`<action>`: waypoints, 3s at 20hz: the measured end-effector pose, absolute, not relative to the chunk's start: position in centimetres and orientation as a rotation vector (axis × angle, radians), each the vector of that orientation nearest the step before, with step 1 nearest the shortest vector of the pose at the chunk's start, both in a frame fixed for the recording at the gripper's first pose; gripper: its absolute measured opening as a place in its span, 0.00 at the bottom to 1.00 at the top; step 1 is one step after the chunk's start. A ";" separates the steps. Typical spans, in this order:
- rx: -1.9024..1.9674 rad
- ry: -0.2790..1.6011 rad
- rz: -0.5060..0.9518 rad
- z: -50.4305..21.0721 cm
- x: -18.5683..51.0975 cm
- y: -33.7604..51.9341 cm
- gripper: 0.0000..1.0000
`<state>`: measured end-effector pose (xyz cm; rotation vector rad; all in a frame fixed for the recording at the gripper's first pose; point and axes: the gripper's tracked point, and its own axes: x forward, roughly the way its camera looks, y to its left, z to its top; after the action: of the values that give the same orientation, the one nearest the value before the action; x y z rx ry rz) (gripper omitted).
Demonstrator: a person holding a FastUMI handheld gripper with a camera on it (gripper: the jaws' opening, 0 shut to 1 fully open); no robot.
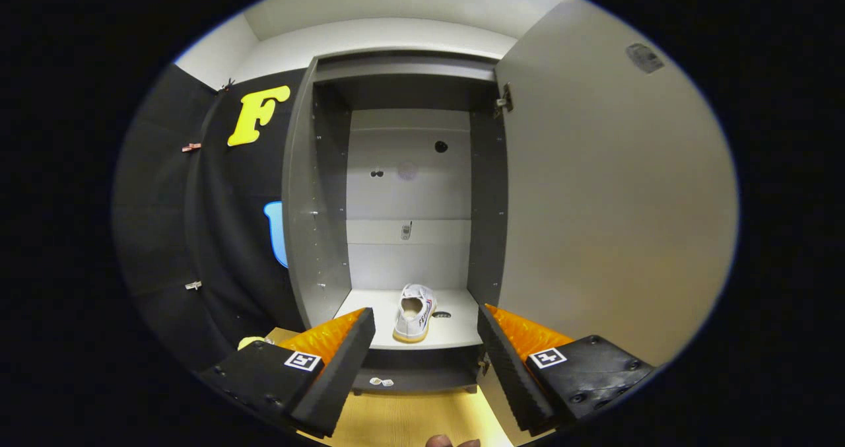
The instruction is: Open the shoe cabinet door, grab the shoes and put them into the shoe cabinet, then close the shoe cabinet door.
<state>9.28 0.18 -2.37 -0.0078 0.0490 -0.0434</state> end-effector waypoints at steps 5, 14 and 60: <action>-0.030 0.044 -0.038 -1.6 1.3 -2.0 0.98; 0.004 0.016 -0.236 -0.1 -9.5 -12.5 0.98; 0.134 0.153 -0.051 -4.9 3.9 -2.8 0.98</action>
<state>3.87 -2.84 -4.91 0.1339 0.1525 -0.0511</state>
